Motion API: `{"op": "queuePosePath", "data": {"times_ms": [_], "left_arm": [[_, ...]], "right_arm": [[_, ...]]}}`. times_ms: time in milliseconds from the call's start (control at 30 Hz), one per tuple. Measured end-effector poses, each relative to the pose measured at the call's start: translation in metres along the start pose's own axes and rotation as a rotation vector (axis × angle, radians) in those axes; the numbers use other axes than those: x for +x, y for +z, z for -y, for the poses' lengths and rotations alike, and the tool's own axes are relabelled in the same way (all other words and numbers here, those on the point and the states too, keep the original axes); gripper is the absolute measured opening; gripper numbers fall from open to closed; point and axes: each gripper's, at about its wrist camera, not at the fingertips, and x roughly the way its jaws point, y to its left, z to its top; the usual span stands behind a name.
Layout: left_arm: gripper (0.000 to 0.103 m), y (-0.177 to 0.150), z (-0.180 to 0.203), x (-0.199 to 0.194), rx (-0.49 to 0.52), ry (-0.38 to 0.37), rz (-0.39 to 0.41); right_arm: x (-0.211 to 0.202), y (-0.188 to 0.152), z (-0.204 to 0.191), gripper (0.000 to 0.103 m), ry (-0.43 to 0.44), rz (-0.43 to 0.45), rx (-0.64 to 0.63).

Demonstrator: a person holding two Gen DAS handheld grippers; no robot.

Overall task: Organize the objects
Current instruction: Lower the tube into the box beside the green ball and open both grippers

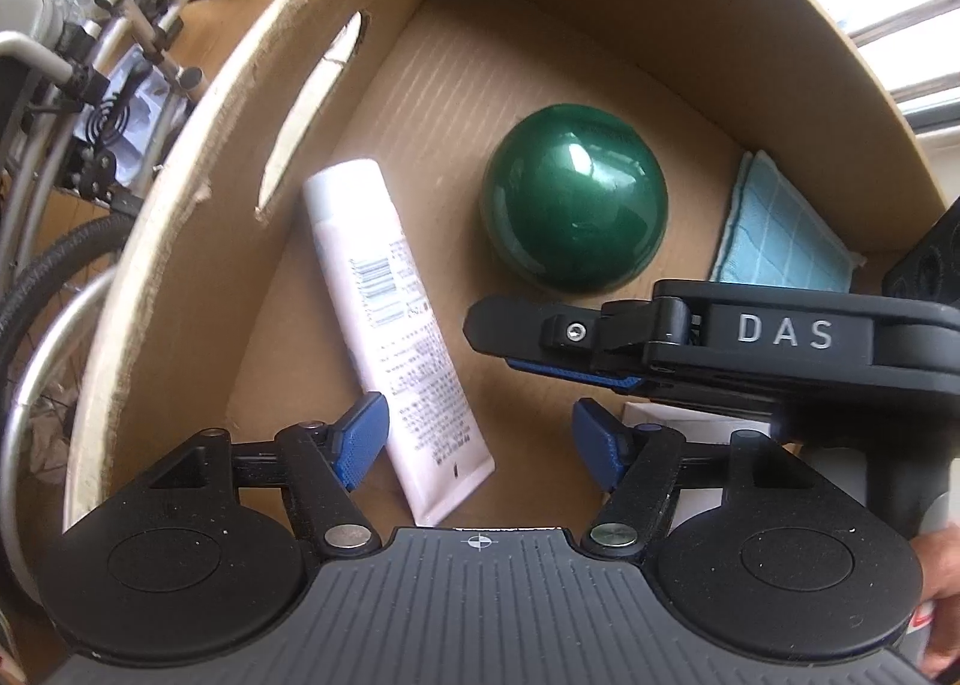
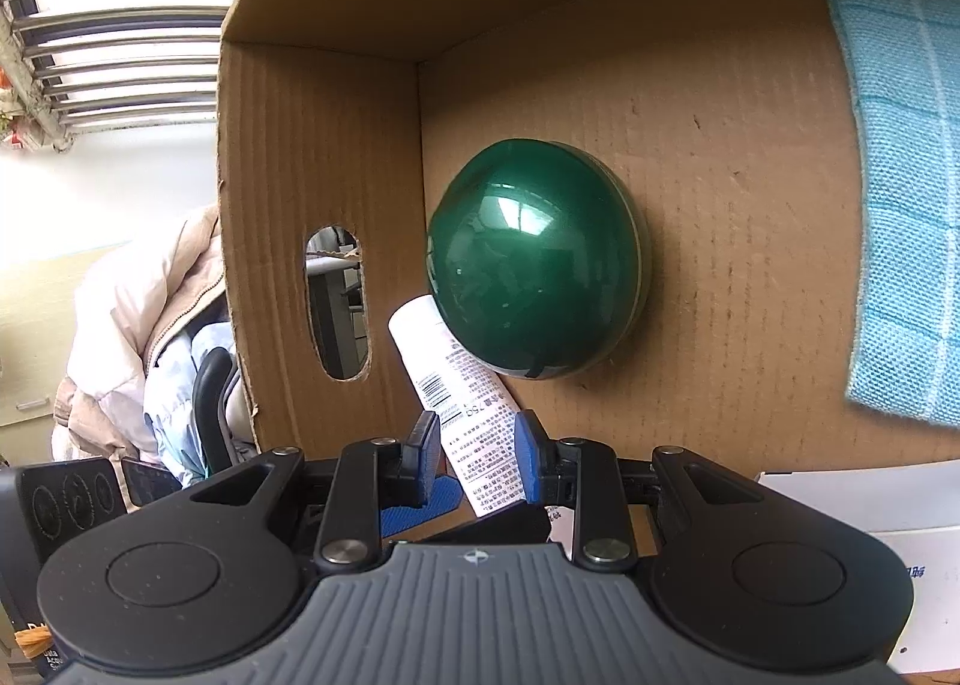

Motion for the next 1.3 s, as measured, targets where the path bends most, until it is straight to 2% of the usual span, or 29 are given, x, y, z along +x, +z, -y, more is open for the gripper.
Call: {"op": "queuePosePath", "data": {"times_ms": [133,233,400,600,1000,1133,1300], "left_arm": [[0.068,-0.002,0.001,-0.002,0.001,0.019,0.006],[0.074,-0.003,0.000,-0.003,-0.006,0.035,0.015],[0.075,0.000,0.001,0.005,0.001,0.039,0.001],[0.075,0.003,0.000,0.017,0.002,0.035,-0.024],[0.081,0.004,-0.005,0.025,-0.031,-0.003,-0.032],[0.083,0.001,0.000,0.027,0.001,-0.004,-0.032],[0.083,-0.002,0.007,0.029,0.023,-0.048,-0.053]], "right_arm": [[0.003,-0.001,0.003,0.030,-0.020,0.002,-0.010],[0.008,-0.002,-0.001,0.030,-0.031,-0.006,-0.030],[0.014,-0.003,-0.006,0.030,-0.071,-0.005,-0.067],[0.024,-0.001,0.001,0.031,-0.073,-0.031,-0.046],[0.032,0.008,0.006,0.031,-0.039,-0.062,-0.056],[0.032,0.007,0.004,0.032,-0.030,-0.083,-0.064],[0.028,0.009,0.003,0.033,-0.045,-0.098,-0.072]]}}
